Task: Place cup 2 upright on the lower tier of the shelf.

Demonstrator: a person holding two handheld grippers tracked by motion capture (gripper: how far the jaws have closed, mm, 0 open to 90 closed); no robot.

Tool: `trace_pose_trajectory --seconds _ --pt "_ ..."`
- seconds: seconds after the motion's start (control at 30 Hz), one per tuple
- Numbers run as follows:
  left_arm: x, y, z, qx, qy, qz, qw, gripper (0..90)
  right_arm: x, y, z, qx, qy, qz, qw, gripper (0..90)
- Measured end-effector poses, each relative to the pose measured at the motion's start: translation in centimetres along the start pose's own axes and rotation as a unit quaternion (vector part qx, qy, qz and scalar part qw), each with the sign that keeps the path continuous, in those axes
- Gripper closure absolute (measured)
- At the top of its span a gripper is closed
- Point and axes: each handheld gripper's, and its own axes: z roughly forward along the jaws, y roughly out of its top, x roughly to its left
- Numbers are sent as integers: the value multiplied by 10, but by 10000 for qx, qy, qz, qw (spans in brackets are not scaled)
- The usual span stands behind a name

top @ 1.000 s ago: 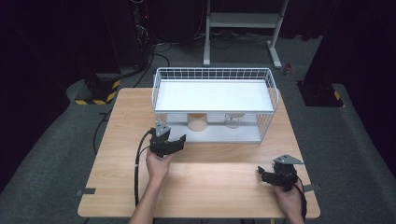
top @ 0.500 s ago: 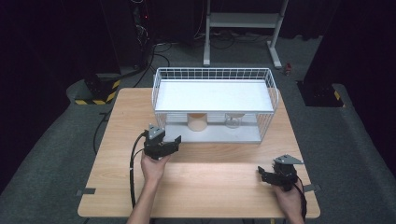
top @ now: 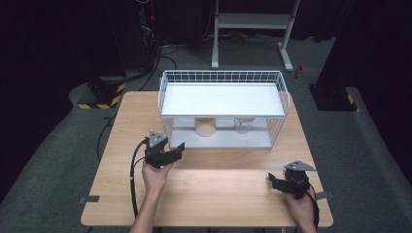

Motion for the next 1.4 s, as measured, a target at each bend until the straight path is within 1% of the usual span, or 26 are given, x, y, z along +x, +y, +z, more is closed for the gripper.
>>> trace_pose_trajectory --seconds 0.07,0.27,0.4,0.67,1.17,1.4 --pt "2 -1 -2 -26 -9 -62 10000 278 0 0 0 -1 0 -5 10000 225" --pt "5 -4 -8 -23 29 -72 10000 276 0 0 0 -1 0 -7 10000 226" --pt "6 -6 -12 -6 48 -41 10000 273 0 0 0 -2 -1 -18 10000 226" --pt "9 -10 -16 -10 23 -125 9999 268 0 0 0 -2 -1 -16 10000 226" --pt "11 -18 -27 -11 72 -141 9999 253 0 0 0 -1 -1 -15 10000 226" --pt "10 -23 -31 -32 43 -123 9999 241 0 0 0 -1 0 -12 10000 226"
